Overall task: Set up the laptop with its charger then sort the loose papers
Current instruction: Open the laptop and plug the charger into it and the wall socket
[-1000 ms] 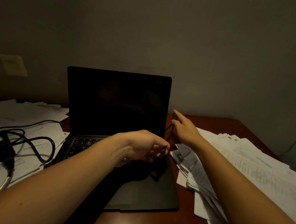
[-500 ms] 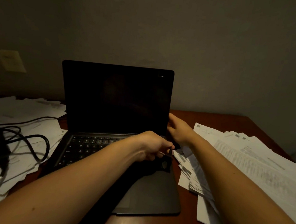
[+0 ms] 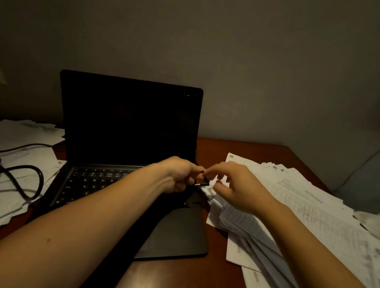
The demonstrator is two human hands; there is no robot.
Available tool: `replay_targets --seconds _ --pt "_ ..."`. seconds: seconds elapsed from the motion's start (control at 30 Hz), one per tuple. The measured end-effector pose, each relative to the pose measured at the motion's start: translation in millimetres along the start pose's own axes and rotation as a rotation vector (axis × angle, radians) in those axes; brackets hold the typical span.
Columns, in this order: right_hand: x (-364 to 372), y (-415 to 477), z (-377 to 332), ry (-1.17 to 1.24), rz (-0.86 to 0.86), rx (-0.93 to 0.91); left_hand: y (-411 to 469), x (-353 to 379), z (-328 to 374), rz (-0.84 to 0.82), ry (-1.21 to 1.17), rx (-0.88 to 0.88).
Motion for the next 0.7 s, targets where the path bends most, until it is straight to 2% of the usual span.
replay_targets --seconds 0.2,0.47,0.6,0.7 --pt "7.5 -8.9 -6.2 -0.208 -0.005 -0.1 -7.3 2.8 1.2 -0.005 0.019 -0.002" --pt "21.1 -8.9 -5.7 -0.241 -0.011 -0.147 -9.0 -1.8 -4.9 0.073 0.03 0.075" --pt "23.3 -6.7 2.0 -0.188 -0.012 -0.011 -7.7 -0.8 -6.2 0.207 0.29 0.286" --pt "27.3 -3.0 14.2 -0.173 -0.003 0.076 -12.1 -10.3 -13.6 0.356 0.788 0.565"
Point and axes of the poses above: each hand's wrist, its own y-axis towards the middle knuckle, its own x-axis out of the palm, z = x × y, the point moved 1 cm from there along y, towards the middle knuckle, and after that the axes turned 6 degrees about -y, right-handed, at the moved point
